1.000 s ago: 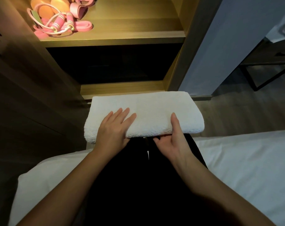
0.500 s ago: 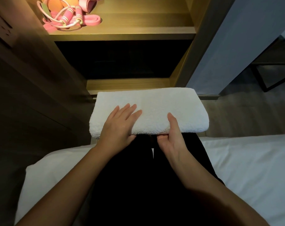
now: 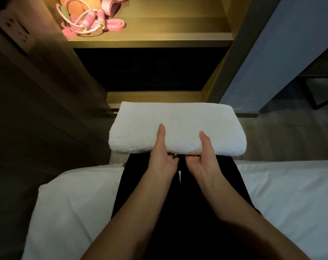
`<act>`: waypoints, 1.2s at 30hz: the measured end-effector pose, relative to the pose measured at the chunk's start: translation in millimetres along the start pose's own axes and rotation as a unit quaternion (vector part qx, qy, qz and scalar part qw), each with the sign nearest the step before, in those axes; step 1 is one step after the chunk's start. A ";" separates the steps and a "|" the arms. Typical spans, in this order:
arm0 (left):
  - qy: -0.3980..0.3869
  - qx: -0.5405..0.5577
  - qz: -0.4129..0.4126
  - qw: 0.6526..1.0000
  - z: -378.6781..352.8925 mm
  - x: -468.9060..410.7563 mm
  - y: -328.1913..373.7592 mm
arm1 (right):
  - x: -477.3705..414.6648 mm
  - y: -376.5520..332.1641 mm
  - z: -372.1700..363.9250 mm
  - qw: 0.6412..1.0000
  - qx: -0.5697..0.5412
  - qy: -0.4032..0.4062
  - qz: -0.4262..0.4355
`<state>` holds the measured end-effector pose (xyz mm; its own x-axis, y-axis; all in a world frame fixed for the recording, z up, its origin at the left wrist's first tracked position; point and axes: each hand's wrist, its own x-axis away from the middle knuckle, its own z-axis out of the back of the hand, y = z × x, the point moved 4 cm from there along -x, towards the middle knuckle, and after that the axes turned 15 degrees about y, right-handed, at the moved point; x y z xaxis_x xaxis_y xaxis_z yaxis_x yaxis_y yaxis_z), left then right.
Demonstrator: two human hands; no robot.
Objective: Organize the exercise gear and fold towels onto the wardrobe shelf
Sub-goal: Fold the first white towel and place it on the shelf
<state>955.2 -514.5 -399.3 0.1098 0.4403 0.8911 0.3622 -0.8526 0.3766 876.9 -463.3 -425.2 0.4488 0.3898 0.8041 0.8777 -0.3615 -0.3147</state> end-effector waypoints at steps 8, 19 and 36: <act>-0.023 0.092 -0.055 0.994 0.6 -12.0 -1.3 | -1.8 5.8 6.5 0.999 0.015 -0.003 0.029; 0.075 0.103 -0.071 0.989 28.6 -21.5 44.5 | -1.7 10.8 7.0 0.998 0.018 0.050 0.021; 0.064 0.049 -0.089 0.993 92.0 -49.4 77.3 | 23.0 10.8 22.1 0.997 0.054 0.064 0.004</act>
<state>1063.0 -576.3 -437.5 -0.0807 0.5363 0.8402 0.4548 -0.7302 0.5098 900.4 -439.5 -421.3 0.4369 0.2743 0.8566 0.8902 -0.2684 -0.3681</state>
